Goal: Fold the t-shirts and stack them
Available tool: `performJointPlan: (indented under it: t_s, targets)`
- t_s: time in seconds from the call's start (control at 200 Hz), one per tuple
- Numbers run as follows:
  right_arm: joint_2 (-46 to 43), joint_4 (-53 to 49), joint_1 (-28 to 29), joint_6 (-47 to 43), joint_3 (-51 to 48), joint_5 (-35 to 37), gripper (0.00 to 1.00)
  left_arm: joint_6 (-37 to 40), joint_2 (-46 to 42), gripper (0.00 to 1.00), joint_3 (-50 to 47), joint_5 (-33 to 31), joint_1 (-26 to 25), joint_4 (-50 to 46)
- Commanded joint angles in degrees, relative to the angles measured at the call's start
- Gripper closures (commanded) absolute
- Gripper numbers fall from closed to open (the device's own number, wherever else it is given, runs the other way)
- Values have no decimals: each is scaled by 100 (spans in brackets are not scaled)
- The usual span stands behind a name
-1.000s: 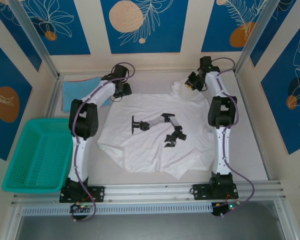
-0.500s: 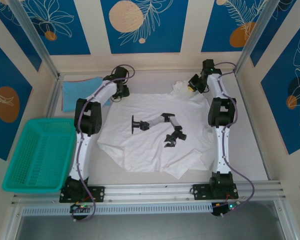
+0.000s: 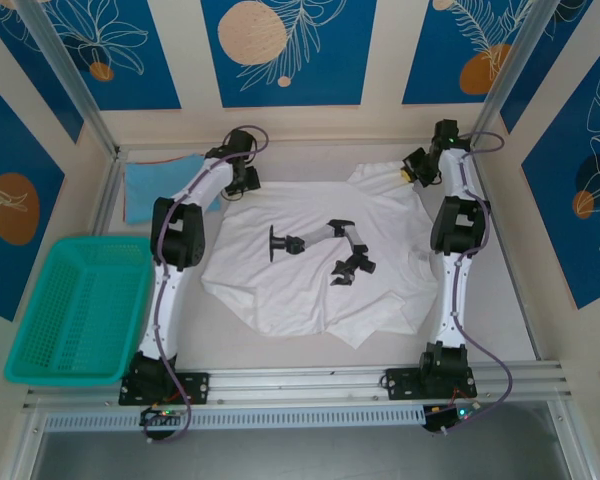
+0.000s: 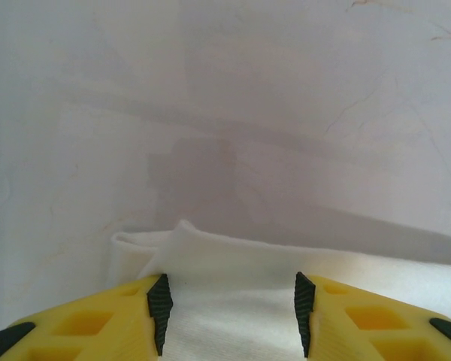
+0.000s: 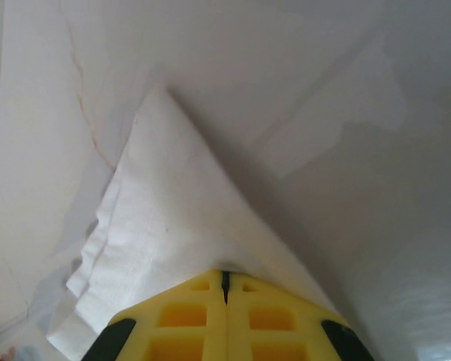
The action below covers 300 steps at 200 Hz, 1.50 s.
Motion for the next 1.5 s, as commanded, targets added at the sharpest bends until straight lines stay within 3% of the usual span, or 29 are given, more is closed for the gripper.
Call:
performJointPlan:
  t_s: [0.0,0.06,0.195,0.355,0.54,0.765,0.905,1.035,1.085,1.345,1.495]
  targets:
    - [207,-45,-119,111,301,-222,79,11,130,47,431,108,96,-462]
    - [154,-95,-108,137,547,-467,69,72,4,43,593,235,87,-543]
    - [-574,-45,33,34,366,-578,58,81,-677,27,555,244,83,-684]
    - [-2090,409,326,-269,-1417,-158,46,-240,-1827,21,-791,-105,87,-439]
    - [-3898,1402,695,-363,-4406,-178,46,-555,-2485,31,-2567,-44,157,-31]
    - [-5411,2236,1253,-400,-7393,-291,47,-605,-2520,37,-3774,462,197,527]
    - [-5707,2232,1221,-414,-8255,-35,47,-457,-2032,46,-3516,649,160,431]
    - [-5747,2366,889,-289,-8623,-31,48,-374,-1779,68,-3345,619,60,418]
    - [-5735,2516,819,-223,-8711,-100,48,-295,-1760,73,-3225,413,-58,345]
    - [-5331,2589,818,-216,-8602,-247,49,161,-1409,74,-2297,-1839,-1074,-485]
    - [-5200,2673,779,-188,-8620,-351,49,351,-1014,64,-1972,-3002,-1724,-799]
